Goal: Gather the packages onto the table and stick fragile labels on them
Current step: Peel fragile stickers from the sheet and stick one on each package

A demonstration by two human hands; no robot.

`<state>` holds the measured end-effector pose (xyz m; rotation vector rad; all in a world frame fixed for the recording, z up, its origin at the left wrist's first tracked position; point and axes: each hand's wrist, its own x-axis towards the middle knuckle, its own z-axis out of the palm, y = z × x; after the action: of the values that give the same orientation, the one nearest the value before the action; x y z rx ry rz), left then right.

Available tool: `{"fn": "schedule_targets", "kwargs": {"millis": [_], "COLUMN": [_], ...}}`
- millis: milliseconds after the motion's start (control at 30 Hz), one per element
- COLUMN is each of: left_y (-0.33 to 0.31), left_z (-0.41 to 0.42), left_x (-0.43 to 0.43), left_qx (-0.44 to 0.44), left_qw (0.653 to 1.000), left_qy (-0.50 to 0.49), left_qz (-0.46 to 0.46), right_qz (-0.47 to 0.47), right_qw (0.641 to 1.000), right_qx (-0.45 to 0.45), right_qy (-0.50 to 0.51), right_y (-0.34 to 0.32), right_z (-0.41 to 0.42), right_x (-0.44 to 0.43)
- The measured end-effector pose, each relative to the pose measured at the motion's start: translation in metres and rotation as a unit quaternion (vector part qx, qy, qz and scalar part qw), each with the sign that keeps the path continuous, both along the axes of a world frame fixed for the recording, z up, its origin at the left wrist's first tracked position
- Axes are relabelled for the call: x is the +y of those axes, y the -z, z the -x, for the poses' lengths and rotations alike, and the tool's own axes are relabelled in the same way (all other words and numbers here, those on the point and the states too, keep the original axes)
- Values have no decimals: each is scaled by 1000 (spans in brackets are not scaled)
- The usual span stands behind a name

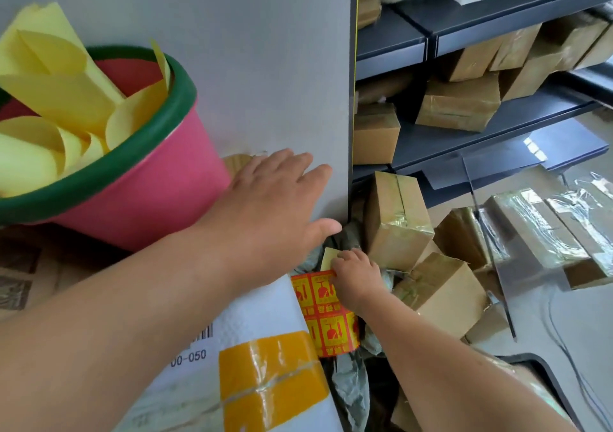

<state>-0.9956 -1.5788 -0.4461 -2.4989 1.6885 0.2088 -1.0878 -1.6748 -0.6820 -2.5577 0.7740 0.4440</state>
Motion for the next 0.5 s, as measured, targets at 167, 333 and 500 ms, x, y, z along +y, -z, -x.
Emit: {"fn": "schedule_targets", "kwargs": {"millis": [167,333,500], "left_y": [-4,-20,-58], "left_z": [6,12,28], "left_x": [2,1,6], "left_qx": [13,23,19], "left_qw": [1000,999,1000], "left_qy": [-3,-18,-8], "left_qz": [-16,-18,-16], "right_qz": [-8,16,55], "right_qw": [991,978,968], "right_qx": [-108,-185,-236], "right_qy": [73,90,66], "right_y": [-36,-97,-170], "right_z": [13,34,55], "right_x": [-10,-25,-30]}}
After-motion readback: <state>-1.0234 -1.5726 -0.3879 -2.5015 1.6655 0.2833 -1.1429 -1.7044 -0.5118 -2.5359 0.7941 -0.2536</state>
